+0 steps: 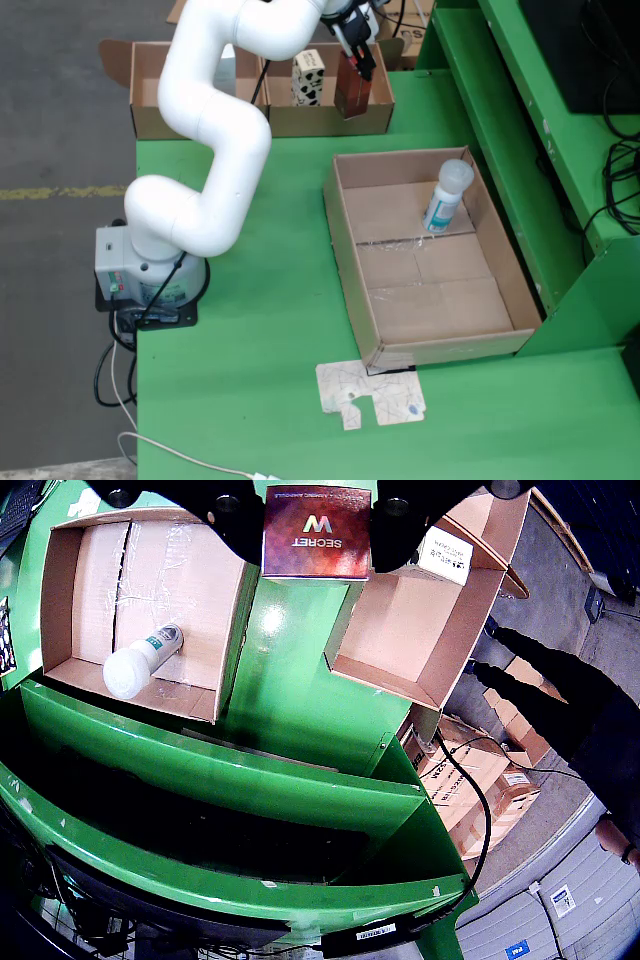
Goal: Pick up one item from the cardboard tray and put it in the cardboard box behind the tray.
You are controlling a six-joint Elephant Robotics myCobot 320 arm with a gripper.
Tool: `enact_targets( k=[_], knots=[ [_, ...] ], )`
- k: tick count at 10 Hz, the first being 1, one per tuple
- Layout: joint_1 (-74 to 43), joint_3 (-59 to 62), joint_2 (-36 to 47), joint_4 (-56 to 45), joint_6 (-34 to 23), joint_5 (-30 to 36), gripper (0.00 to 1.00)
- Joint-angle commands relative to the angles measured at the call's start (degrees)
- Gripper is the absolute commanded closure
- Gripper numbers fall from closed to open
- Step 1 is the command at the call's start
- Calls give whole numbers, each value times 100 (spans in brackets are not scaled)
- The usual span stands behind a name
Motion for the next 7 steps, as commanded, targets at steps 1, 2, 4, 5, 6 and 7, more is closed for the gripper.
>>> enact_targets(
  k=[1, 2, 4, 5, 6, 7],
  knots=[
    [33, 149, 236, 71, 30, -44, 100],
    [175, 149, 434, -326, 274, 70, 100],
    [203, 149, 476, -497, 364, 157, 100],
    [203, 149, 476, -497, 364, 157, 100],
    [332, 149, 608, -876, 575, 241, 100],
    [391, 149, 654, -1008, 676, 286, 100]
  ],
)
